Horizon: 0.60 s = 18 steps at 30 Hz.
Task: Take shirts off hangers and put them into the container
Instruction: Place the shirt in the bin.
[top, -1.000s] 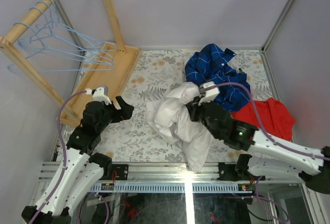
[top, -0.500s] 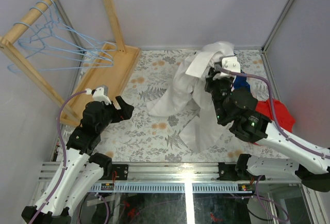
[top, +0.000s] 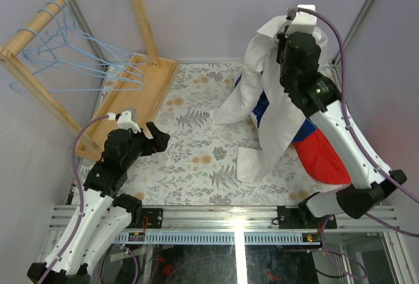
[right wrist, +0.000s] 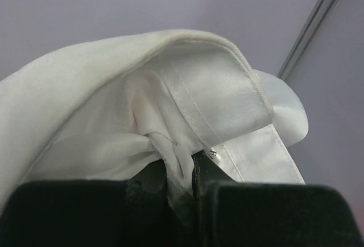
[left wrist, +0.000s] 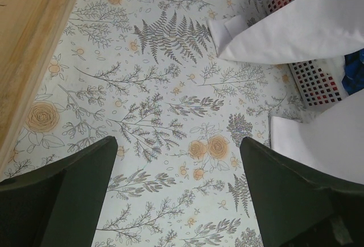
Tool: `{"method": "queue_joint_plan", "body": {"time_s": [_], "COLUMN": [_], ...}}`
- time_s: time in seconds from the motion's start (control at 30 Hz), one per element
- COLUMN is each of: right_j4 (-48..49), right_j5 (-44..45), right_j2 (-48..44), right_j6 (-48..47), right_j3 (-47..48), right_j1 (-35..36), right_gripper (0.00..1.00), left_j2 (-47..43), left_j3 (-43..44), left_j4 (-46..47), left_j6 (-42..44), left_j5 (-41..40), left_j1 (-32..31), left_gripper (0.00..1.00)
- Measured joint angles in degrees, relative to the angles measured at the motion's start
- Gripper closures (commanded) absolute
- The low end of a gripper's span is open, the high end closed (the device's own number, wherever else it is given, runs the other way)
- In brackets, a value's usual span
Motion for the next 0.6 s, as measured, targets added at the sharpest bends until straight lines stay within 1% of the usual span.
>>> {"method": "queue_joint_plan", "body": {"time_s": [0.13,0.23,0.33,0.4,0.47,0.5,0.53,0.57,0.6], "right_j4": [-4.46,-4.87,-6.62,-5.81,-5.29,-4.74,-3.65,-2.91,-2.4], "right_j5": [-5.53,-9.16,-12.7,-13.97,-15.56,-16.13,-16.46,-16.61,-16.96], "right_j2": [5.64,10.93,18.34,23.28,28.92,30.73,32.22,32.57,32.02], "right_j6": [6.1,10.56,14.12,16.31,18.43,18.95,19.3,19.47,19.61], "right_j3": [-0.31,-3.65,-6.29,-9.9,-14.01,-15.19,-16.26,-16.7,-16.65], "right_j1": [-7.98,-12.35,-14.34,-14.51,-14.56,-14.56,-14.58,-14.58,-14.58], "right_gripper": [0.96,0.96,0.97,0.97,0.95,0.93,0.9,0.85,0.77], "left_j2": [-0.17,-0.2,-0.37,-0.37,-0.37,-0.37,-0.37,-0.37,-0.37], "left_j3": [0.0,0.0,0.0,0.0,0.0,0.0,0.0,0.0,0.0], "left_j4": [0.0,0.0,0.0,0.0,0.0,0.0,0.0,0.0,0.0], "left_j6": [0.0,0.0,0.0,0.0,0.0,0.0,0.0,0.0,0.0], "left_j5": [0.0,0.0,0.0,-0.02,-0.02,-0.02,-0.02,-0.02,-0.02], "left_j1": [0.0,0.0,0.0,0.0,0.0,0.0,0.0,0.0,0.0], "left_gripper": [0.1,0.1,0.1,0.1,0.1,0.1,0.1,0.1,0.1]}}
